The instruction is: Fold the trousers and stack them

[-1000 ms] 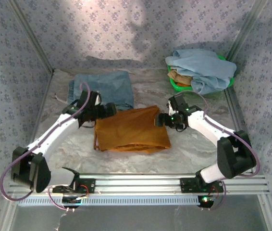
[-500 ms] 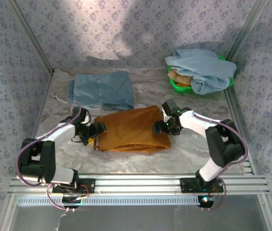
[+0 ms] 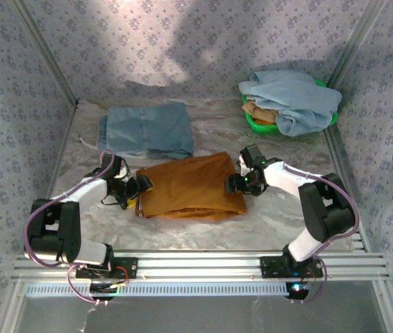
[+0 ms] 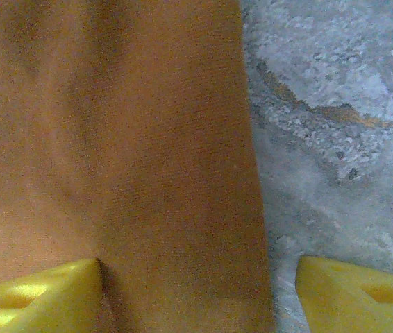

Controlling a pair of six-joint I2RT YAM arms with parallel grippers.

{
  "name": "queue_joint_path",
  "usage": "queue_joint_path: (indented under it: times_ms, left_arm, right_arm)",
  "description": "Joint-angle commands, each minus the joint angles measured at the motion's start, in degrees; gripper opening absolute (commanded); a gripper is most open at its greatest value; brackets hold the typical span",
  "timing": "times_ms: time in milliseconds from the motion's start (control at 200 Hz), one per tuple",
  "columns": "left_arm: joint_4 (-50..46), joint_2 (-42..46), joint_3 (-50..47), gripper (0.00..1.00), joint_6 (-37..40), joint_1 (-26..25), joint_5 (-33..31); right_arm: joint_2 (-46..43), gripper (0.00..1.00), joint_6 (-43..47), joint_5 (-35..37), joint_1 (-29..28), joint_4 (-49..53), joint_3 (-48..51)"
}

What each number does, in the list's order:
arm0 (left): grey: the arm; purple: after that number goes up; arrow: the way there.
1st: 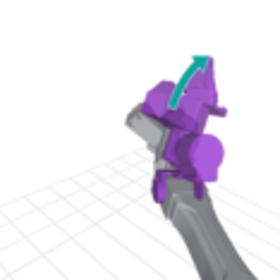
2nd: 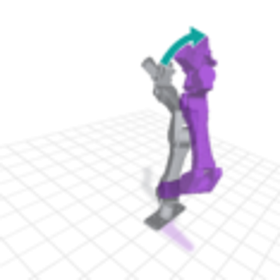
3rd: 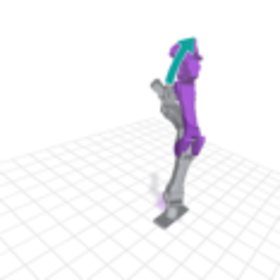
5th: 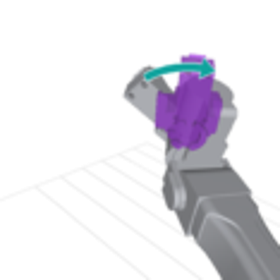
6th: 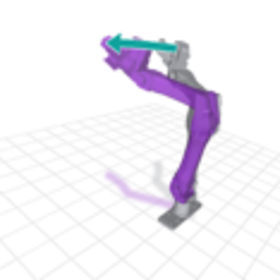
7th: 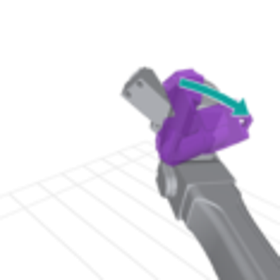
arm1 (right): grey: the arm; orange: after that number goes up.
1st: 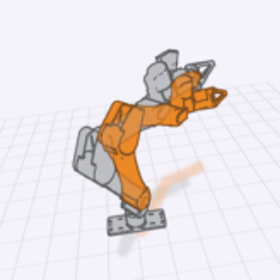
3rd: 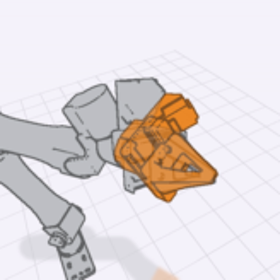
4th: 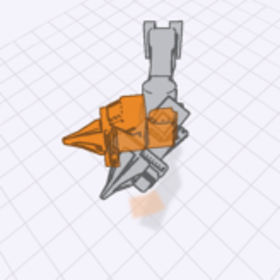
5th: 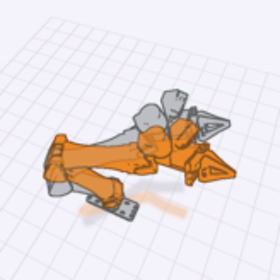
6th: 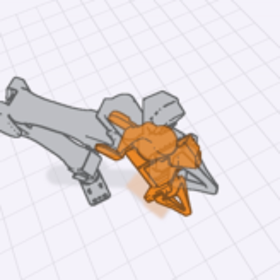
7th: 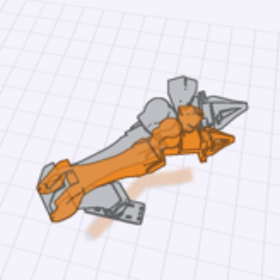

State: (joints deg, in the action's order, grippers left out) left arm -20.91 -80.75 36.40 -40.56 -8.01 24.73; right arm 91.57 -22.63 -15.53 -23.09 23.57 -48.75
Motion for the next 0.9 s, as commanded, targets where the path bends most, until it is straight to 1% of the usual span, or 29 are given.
queue_joint_path:
  times_ms: [0,80,395,455,550,625,680,775,810,869,899]
  left_arm:
    - [14.73,-2.98,-0.75,0.83,1.41,-4.37,9.98]
    - [15.09,-2.45,-1.16,0.79,0.57,-4.75,10.23]
    - [13.05,-0.57,-0.18,0.81,1.33,-6.31,9.77]
    - [11.43,-0.97,0.33,0.82,2.01,-6.49,8.68]
    - [13.16,-2.20,-0.50,0.82,1.27,-6.66,10.15]
    - [12.34,-3.47,-0.65,0.82,1.44,-6.84,8.47]
    - [13.46,-4.56,-1.19,0.82,1.12,-6.84,8.68]
    - [16.69,-6.07,-1.77,0.78,-0.25,-7.31,9.83]
    - [18.45,-6.34,-1.77,0.75,-1.09,-7.73,10.43]
    - [20.51,-6.52,-1.41,0.64,-2.62,-8.90,11.12]
    - [20.17,-6.45,-0.83,0.62,-2.66,-9.77,10.90]
  right_arm:
    - [0.89,0.74,-0.52,-9.52,-0.39,-4.79,3.13]
    - [0.28,0.73,-0.49,-9.69,0.14,-4.36,3.07]
    - [0.62,0.71,-0.39,-8.78,0.07,-4.44,3.32]
    - [0.63,0.71,-0.48,-8.72,0.07,-4.43,3.40]
    - [0.54,0.71,-0.40,-8.91,-0.02,-4.61,3.78]
    - [0.41,0.70,-0.65,-9.08,-0.11,-5.33,4.00]
    - [0.45,0.70,-0.76,-9.73,-0.21,-5.74,4.16]
    - [0.55,0.68,-0.91,-10.49,-0.99,-6.46,4.11]
    - [0.47,0.66,-1.14,-11.01,-1.24,-6.82,4.18]
    - [0.05,0.63,-1.69,-12.28,-1.63,-7.55,4.30]
    - [-0.28,0.63,-2.14,-13.07,-1.71,-7.74,4.36]
